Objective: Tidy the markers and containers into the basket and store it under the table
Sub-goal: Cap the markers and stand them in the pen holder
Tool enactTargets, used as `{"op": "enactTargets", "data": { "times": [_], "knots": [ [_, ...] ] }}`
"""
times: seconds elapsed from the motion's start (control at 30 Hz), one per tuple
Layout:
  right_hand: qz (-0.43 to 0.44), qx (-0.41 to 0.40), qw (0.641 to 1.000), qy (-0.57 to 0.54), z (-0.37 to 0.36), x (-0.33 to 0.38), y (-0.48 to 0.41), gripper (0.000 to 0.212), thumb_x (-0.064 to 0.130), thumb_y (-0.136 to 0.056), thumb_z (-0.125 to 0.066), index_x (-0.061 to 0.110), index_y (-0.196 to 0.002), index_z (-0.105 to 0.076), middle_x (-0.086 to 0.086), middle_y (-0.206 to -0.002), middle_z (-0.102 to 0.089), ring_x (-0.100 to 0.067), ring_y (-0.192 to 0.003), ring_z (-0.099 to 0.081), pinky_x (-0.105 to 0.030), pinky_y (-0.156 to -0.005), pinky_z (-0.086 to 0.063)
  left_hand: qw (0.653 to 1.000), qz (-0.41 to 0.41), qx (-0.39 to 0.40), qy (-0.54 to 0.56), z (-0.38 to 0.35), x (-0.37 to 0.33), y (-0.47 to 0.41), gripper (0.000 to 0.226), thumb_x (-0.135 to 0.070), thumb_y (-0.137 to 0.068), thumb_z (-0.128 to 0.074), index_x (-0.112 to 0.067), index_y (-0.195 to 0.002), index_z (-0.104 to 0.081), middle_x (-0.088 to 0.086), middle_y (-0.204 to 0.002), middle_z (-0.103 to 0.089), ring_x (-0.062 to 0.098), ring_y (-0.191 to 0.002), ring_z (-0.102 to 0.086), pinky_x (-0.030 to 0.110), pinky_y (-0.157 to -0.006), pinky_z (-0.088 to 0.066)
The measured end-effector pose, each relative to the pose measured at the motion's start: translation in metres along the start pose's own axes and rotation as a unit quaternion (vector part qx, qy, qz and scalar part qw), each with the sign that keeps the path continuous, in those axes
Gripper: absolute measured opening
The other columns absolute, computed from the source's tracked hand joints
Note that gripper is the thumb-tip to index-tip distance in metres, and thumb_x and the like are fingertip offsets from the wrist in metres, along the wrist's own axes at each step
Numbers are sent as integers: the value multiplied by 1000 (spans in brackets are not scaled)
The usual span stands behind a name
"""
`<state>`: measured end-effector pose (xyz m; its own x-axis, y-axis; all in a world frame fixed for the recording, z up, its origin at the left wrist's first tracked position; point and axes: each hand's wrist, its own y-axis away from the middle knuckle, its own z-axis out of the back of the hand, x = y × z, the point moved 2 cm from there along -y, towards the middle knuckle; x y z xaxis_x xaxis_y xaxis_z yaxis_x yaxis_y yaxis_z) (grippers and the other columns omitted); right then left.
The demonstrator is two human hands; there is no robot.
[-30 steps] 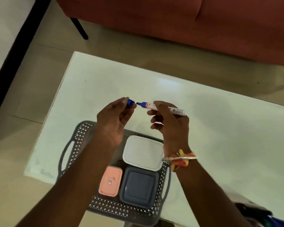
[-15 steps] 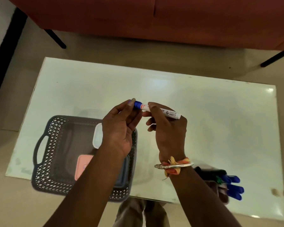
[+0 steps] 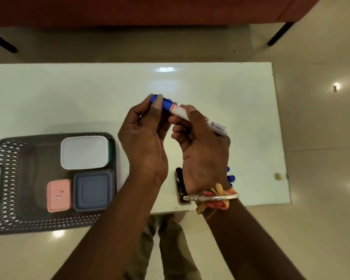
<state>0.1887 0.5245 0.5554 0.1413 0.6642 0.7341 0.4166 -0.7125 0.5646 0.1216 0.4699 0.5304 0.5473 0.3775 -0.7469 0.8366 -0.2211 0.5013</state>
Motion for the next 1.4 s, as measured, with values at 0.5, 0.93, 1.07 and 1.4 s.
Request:
{"op": "enactTargets", "data": {
  "times": [0.5,0.93,1.07,1.4],
  "knots": [
    [-48,26,877,477,165,60,30,35,31,-96,-59,3,-77,-70,-15,-56,-55,-19,-47,-43,-31,-48,-37,957,25,83,-279,35,46,21,13,-14,-88,-71,-7,-100,-72,12,-98,-75,31,-92,-72,42,-88,-58],
    [35,3,656,754,188,-3,22,41,25,-93,-59,13,-55,-49,3,-44,-38,-12,-42,-35,-29,-46,-31,936,22,72,-344,70,69,15,8,-9,-90,-68,-10,-97,-73,8,-94,-76,25,-91,-72,44,-90,-57],
    [26,-16,640,768,189,-22,15,30,27,-91,-62,12,-65,-62,0,-52,-52,-19,-51,-50,-29,-50,-38,932,21,69,-354,76,71,15,9,-8,-90,-67,-9,-97,-73,7,-94,-76,23,-90,-72,43,-91,-57],
    [64,-43,760,646,172,11,19,65,60,-75,-70,25,-128,-59,9,-69,-66,0,-60,-62,-13,-57,-44,934,26,73,-350,87,70,22,13,-18,-93,-66,-13,-104,-71,4,-101,-75,21,-99,-70,47,-91,-57]
  ]
}}
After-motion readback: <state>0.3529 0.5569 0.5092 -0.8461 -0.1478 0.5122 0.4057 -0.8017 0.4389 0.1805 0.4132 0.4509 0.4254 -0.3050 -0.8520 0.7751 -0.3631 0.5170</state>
